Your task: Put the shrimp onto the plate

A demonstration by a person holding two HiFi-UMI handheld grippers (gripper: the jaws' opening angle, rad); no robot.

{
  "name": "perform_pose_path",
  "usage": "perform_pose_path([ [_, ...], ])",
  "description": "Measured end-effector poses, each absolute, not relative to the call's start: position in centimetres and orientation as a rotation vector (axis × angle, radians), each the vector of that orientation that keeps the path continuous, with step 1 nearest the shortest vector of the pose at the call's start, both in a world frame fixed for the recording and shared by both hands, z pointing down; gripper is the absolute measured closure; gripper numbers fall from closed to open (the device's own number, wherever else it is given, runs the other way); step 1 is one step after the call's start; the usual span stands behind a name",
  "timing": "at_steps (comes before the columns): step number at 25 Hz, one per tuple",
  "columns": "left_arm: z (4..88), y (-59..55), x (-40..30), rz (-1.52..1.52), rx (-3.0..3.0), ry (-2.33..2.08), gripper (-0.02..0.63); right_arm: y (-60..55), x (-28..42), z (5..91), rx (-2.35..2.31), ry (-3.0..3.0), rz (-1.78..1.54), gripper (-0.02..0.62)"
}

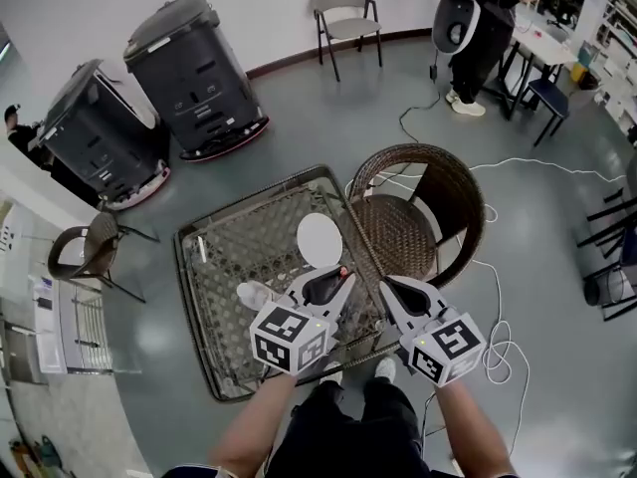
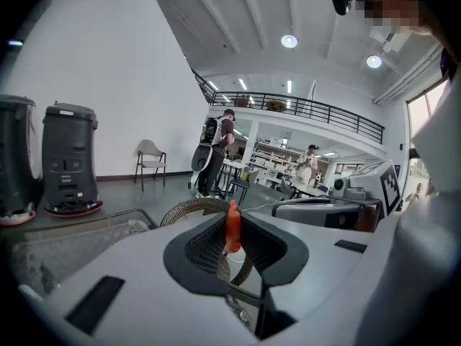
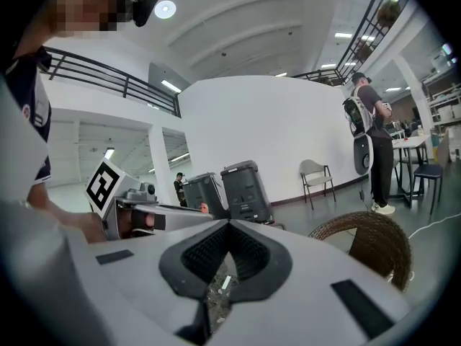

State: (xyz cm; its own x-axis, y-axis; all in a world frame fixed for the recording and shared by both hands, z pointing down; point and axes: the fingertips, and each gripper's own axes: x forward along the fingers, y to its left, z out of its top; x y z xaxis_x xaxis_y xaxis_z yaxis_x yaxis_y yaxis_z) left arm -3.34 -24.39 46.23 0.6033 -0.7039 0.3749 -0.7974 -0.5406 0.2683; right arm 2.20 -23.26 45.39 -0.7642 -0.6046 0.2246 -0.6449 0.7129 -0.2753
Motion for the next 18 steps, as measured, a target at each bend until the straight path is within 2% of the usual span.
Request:
perform_pose_path([
  [7, 51.4, -27.5, -5.7, 0.461, 2.329, -1.342, 0.543, -26.1, 1.1, 49.4, 0.896, -2.765, 0.552, 0.589],
  [18, 64.1, -33.8, -9.1, 0.703, 2.136, -1.419, 0.543, -28.0, 0.8, 55.6, 0.832, -2.677, 0.581, 0.589],
])
